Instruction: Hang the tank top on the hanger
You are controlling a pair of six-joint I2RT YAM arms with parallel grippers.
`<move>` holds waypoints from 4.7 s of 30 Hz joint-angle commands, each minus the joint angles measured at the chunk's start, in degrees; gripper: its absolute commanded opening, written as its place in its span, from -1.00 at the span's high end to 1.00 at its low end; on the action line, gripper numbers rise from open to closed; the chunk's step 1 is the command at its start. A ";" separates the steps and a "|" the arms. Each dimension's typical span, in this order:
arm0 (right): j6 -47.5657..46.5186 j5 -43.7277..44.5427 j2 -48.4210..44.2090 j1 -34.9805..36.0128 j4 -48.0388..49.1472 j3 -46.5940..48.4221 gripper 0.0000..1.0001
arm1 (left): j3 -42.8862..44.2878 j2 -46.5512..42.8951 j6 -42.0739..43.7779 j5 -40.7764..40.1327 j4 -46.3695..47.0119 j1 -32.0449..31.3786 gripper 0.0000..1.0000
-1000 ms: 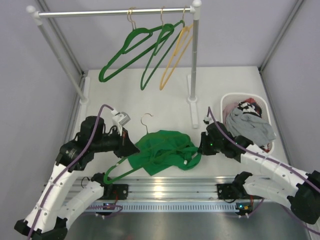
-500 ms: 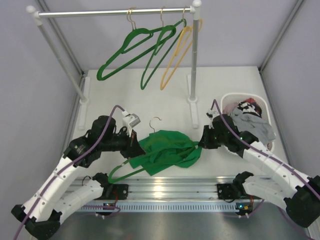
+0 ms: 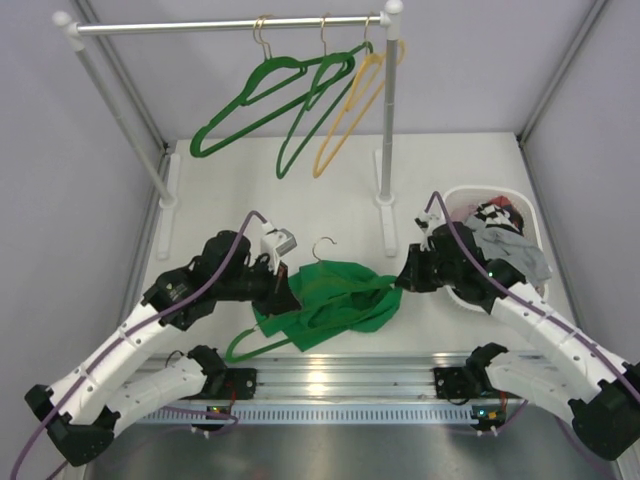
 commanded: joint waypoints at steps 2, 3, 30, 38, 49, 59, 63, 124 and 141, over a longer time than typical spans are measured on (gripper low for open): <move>-0.52 -1.28 -0.92 -1.12 1.17 5.71 0.74 | -0.12 1.66 -1.35 -1.41 7.32 -3.38 1.00; -0.61 -1.36 -0.57 -1.21 1.09 6.25 0.74 | -0.12 2.01 -1.61 -1.76 8.72 -3.92 1.00; -0.79 -2.60 1.90 -1.12 -1.29 15.48 0.39 | -10.93 0.79 -4.25 -16.18 33.51 -12.62 1.00; -2.20 5.14 0.32 -1.47 -4.89 14.43 -0.20 | -12.95 -0.88 -4.43 -15.82 33.78 -12.80 1.00; -7.37 -3.56 -2.85 -0.86 0.29 14.07 -0.04 | -14.88 -0.27 -3.55 -13.19 39.40 -12.80 1.00; -10.02 -3.22 -3.73 3.01 5.21 13.37 -0.08 | -16.73 5.08 -3.28 -11.43 50.13 -12.71 1.00; -10.11 -0.23 -3.03 7.39 7.06 13.63 -0.15 | -17.26 7.72 -3.72 -10.90 53.11 -12.71 1.00; -2.02 44.15 11.48 29.73 0.56 17.24 0.04 | -19.81 22.14 -13.13 -1.68 78.96 -12.71 1.00; -2.90 42.14 8.23 29.55 3.19 14.60 0.98 | -18.49 23.90 -14.53 -8.43 73.95 -12.80 0.33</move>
